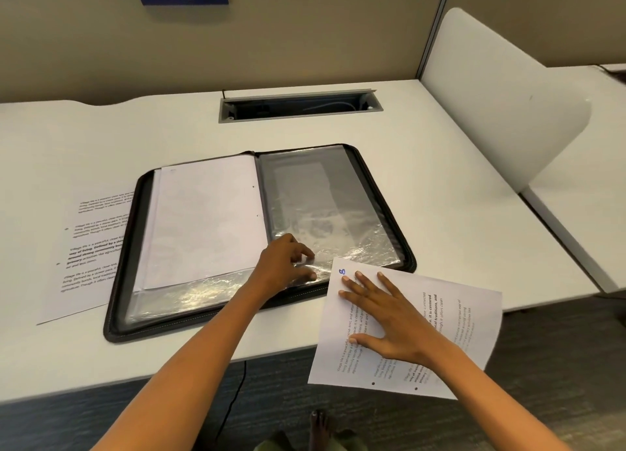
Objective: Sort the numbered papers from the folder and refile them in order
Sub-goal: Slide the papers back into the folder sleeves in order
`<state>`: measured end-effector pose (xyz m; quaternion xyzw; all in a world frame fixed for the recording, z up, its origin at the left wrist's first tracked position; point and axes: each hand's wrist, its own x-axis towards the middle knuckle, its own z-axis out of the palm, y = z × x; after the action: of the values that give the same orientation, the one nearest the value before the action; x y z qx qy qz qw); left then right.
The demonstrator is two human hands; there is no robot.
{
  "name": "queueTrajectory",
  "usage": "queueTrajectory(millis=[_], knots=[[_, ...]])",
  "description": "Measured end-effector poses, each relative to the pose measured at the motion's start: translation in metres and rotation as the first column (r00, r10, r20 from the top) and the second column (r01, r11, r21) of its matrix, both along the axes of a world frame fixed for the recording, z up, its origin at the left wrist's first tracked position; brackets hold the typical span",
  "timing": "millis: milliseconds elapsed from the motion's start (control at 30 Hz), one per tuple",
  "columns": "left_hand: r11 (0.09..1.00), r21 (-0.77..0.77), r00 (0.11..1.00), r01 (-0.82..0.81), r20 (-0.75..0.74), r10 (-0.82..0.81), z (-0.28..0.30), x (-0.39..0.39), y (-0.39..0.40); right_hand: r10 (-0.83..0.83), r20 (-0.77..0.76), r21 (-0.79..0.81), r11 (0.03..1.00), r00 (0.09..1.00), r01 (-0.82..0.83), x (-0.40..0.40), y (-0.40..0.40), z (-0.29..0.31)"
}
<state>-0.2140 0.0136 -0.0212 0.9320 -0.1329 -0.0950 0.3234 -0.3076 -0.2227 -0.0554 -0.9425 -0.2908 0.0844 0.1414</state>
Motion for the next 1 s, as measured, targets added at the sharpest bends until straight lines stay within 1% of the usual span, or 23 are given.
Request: queueTrajectory(millis=[167,333,467,533,600,667,733,933,1000], knots=[[0.999,-0.016,0.999,-0.044,-0.009,0.044,0.002,0.001,-0.001,0.003,-0.012,0.013,1.000,1.000,-0.002,0.004,0.000,0.003],[0.969,-0.166,0.983,-0.184,-0.035,0.181,-0.003,-0.006,0.003,0.035,0.009,-0.004,0.999,0.999,-0.034,0.010,0.003,0.001],[0.964,-0.175,0.978,-0.199,0.027,0.207,-0.004,-0.008,0.005,0.070,0.100,-0.014,0.998,0.993,-0.068,0.015,0.008,-0.003],[0.984,-0.120,0.982,-0.132,0.119,0.146,-0.004,-0.010,0.003,0.098,0.133,-0.037,0.995,0.986,-0.094,0.016,0.011,-0.005],[0.999,0.016,0.972,-0.041,0.231,0.036,-0.007,-0.013,0.000,0.117,0.154,-0.055,0.992,0.981,-0.109,0.017,0.015,-0.006],[0.979,0.203,0.922,0.029,0.373,-0.104,-0.010,-0.015,-0.002,0.094,0.141,-0.061,0.994,0.986,-0.086,0.018,0.017,-0.006],[0.946,0.317,0.875,0.070,0.436,-0.211,-0.015,-0.018,-0.003,0.037,0.141,-0.077,0.997,0.989,-0.026,0.018,0.018,-0.006],[0.901,0.429,0.790,0.058,0.532,-0.304,-0.021,-0.020,-0.006,-0.183,0.190,-0.135,0.968,0.965,0.210,0.016,0.020,-0.009],[0.889,0.456,0.776,0.051,0.542,-0.323,-0.019,-0.021,-0.006,-0.171,0.183,-0.132,0.972,0.968,0.196,0.014,0.017,-0.009]])
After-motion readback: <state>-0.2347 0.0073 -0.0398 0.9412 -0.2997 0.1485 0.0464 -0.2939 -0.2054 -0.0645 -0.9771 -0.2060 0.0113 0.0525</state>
